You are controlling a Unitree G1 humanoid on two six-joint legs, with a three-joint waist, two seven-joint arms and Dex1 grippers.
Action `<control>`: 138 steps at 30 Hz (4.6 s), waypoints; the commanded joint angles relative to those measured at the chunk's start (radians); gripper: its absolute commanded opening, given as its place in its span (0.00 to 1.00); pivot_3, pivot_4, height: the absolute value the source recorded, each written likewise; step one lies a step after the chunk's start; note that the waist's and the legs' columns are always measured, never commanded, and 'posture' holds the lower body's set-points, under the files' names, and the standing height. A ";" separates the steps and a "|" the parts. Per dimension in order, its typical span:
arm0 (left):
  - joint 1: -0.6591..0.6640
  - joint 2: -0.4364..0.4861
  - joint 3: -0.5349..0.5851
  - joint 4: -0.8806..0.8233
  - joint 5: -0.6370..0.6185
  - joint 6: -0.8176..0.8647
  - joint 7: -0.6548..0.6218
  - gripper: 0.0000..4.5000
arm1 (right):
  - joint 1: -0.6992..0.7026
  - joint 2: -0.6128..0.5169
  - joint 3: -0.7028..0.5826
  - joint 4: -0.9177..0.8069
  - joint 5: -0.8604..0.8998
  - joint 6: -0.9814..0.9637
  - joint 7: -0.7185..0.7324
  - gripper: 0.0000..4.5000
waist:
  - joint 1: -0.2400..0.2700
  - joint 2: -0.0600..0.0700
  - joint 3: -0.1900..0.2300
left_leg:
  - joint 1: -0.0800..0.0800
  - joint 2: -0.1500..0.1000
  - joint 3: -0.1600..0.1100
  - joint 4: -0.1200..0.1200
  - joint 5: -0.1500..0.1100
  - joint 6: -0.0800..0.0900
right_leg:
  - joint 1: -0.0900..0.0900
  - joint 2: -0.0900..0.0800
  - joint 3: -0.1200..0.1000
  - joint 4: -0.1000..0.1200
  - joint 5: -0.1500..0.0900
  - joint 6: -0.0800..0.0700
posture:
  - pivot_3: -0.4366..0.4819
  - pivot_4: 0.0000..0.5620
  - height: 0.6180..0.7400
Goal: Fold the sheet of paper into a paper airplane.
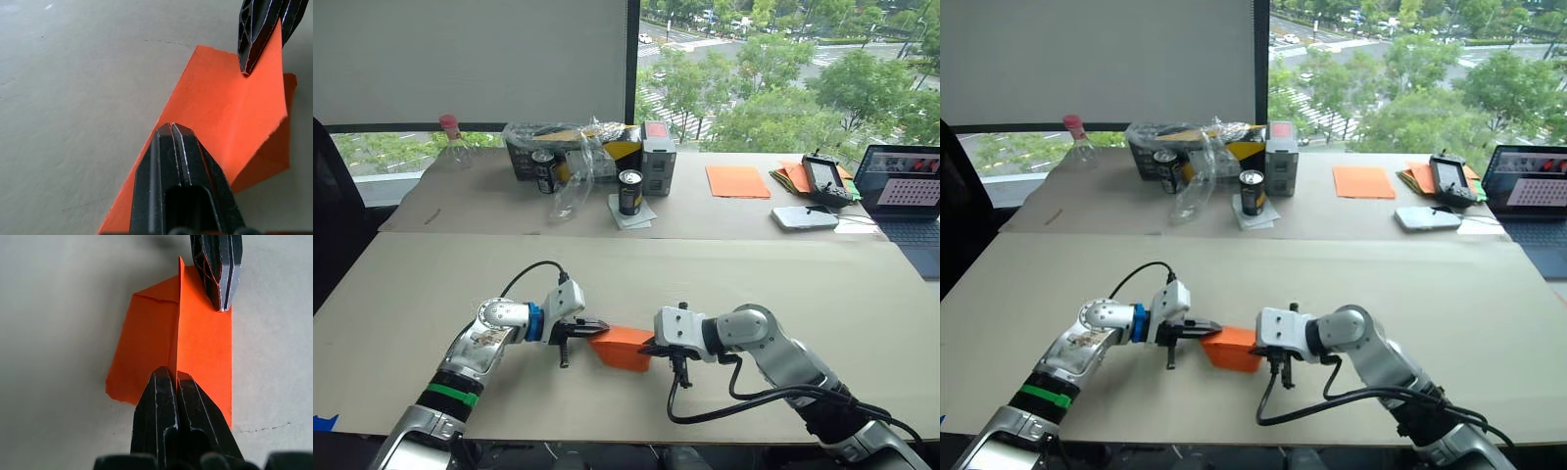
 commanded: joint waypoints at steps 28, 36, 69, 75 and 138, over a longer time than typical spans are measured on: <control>0.068 0.000 -0.052 -0.032 0.038 0.048 -0.030 0.00 | -0.053 0.060 -0.189 0.099 0.373 0.473 0.070 0.51 | 0.000 0.004 -0.003 | 0.001 0.000 0.000 0.000 0.000 0.001 | 0.001 0.000 0.000 0.001 0.000 0.000 | 0.48 0.27 0.92; 0.048 -0.003 -0.057 -0.008 0.044 0.036 -0.039 0.00 | 0.054 0.049 -0.215 -0.019 0.387 0.379 0.009 0.72 | 0.000 0.006 -0.004 | 0.002 0.000 0.000 0.000 0.000 0.001 | 0.002 0.000 0.000 0.001 0.000 0.001 | 0.48 0.27 0.92; 0.052 -0.002 -0.062 -0.004 0.064 0.028 -0.030 0.00 | -0.054 0.109 -0.188 0.236 0.391 0.447 -0.025 0.00 | -0.003 0.007 -0.005 | 0.005 0.000 0.000 0.000 -0.001 0.001 | 0.004 0.000 0.000 0.001 0.000 0.001 | 0.48 0.27 0.92; 0.060 0.001 -0.058 -0.009 0.063 0.029 -0.023 0.00 | -0.062 0.108 -0.200 0.207 0.428 0.487 -0.004 0.00 | -0.003 0.007 -0.005 | 0.013 0.000 0.000 0.000 -0.003 0.005 | 0.013 0.001 0.000 -0.001 -0.001 0.002 | 0.48 0.27 0.92; 0.044 -0.011 -0.076 0.030 0.077 -0.007 -0.010 0.00 | -0.142 0.131 -0.129 0.327 0.371 0.430 0.011 0.01 | -0.001 0.007 -0.005 | 0.013 0.000 0.000 0.000 -0.003 0.005 | 0.015 0.000 0.000 -0.003 -0.003 0.004 | 0.48 0.27 0.92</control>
